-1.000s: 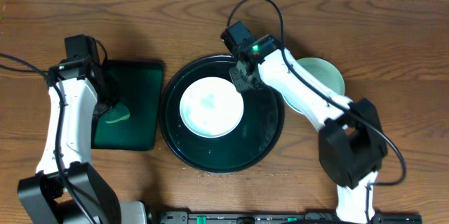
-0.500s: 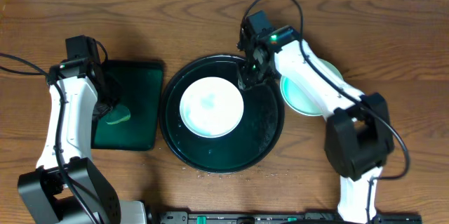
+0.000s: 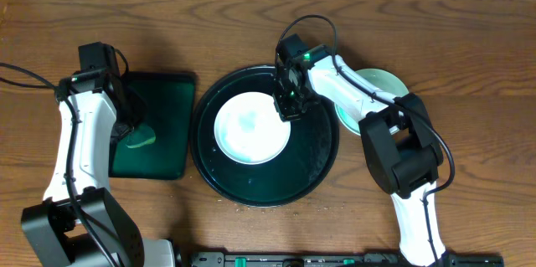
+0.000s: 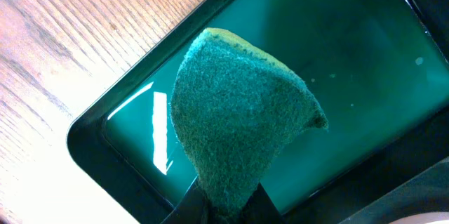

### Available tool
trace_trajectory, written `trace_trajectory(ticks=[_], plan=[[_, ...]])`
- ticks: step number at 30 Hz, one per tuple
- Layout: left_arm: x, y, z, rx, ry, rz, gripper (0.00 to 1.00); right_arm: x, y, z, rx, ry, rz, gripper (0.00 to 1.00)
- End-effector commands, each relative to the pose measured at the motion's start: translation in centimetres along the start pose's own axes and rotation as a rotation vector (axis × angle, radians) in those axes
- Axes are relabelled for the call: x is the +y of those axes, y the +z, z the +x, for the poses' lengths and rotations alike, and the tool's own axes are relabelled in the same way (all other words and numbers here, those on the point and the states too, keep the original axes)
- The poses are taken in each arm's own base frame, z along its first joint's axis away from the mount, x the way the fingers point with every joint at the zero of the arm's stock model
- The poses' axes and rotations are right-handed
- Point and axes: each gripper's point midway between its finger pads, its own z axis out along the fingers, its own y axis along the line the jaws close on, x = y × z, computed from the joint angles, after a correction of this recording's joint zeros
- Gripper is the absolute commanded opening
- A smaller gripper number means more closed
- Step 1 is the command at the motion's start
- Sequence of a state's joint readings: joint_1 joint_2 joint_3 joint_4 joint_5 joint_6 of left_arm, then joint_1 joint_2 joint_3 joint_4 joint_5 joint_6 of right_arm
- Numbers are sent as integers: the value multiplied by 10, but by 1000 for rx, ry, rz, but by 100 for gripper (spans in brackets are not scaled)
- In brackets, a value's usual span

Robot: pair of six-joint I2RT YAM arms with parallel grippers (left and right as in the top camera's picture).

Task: Clean dirty plates on tray and stack at the side
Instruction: 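Return the sponge to the basin with the left gripper, then lift the last plate with the right gripper and stack it on the pile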

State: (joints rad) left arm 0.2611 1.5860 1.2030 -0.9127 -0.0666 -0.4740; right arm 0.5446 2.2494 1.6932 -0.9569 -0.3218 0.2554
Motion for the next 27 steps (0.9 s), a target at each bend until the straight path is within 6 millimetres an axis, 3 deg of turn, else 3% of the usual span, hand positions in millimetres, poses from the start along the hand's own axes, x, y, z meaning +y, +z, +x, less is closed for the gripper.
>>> trace_trajectory(ticks=[1, 4, 7, 9, 10, 12, 16, 20, 22, 24, 27], plan=[[4, 3, 2, 6, 9, -19, 7, 4, 12, 7, 34, 9, -11, 1], [4, 3, 2, 7, 9, -19, 7, 4, 4, 2, 17, 8, -3, 1], [5, 3, 4, 14, 44, -22, 7, -2, -22, -8, -62, -9, 78, 1], [4, 3, 7, 29, 88, -16, 7, -7, -49, -16, -143, -24, 157, 1], [4, 3, 12, 48, 104, -9, 7, -9, -74, -23, -216, -59, 205, 1], [6, 3, 15, 62, 106, -18, 7, -8, -106, -32, -314, -131, 265, 1], [7, 4, 16, 66, 107, -20, 7, -3, -148, -42, -445, -245, 409, 1], [7, 5, 16, 64, 134, -19, 7, -10, -202, -40, -587, -275, 805, 1], [7, 8, 17, 61, 159, -17, 7, 3, -230, -33, -675, -290, 1038, 1], [9, 14, 21, 69, 166, -20, 7, 30, -237, -25, -736, -331, 1123, 1], [11, 23, 28, 81, 167, -26, 7, 51, -245, -16, -797, -353, 1192, 1]])
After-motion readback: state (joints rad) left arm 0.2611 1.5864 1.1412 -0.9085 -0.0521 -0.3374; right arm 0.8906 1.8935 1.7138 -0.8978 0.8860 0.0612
